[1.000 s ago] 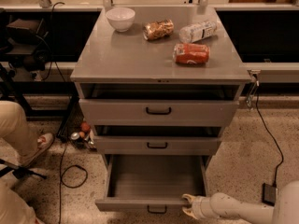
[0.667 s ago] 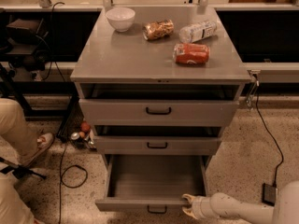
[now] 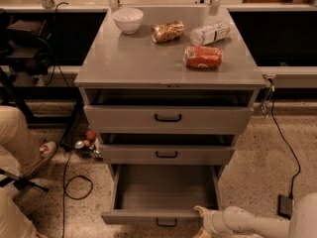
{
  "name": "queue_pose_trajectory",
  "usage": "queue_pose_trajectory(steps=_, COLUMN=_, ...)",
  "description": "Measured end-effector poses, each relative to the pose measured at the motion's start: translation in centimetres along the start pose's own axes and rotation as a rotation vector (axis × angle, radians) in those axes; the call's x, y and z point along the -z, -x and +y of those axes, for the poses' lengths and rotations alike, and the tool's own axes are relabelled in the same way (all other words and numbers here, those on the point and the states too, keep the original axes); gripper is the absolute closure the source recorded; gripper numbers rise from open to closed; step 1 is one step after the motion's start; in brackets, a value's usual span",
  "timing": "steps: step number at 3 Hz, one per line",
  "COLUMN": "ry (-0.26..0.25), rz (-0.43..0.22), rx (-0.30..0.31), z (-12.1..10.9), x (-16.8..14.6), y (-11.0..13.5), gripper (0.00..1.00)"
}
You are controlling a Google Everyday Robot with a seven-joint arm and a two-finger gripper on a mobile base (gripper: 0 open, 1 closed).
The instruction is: Open bottom drawer
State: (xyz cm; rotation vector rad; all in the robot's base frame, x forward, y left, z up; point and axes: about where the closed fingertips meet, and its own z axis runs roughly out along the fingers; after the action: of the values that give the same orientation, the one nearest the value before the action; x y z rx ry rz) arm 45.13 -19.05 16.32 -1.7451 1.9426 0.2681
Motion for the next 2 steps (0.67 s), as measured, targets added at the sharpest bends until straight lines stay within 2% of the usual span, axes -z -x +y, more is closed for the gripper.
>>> queue_pose_trajectory(steps=1, ry=0.000, rz=0.000, rx=0.000, z=0.0, x=0.0, y=0.0, gripper=0.00)
queue_pose_trajectory(steps=2, ry=-0.117, rz=0.004, rx=0.025, z=-0.6, x=5.2, y=0.5, gripper=0.00)
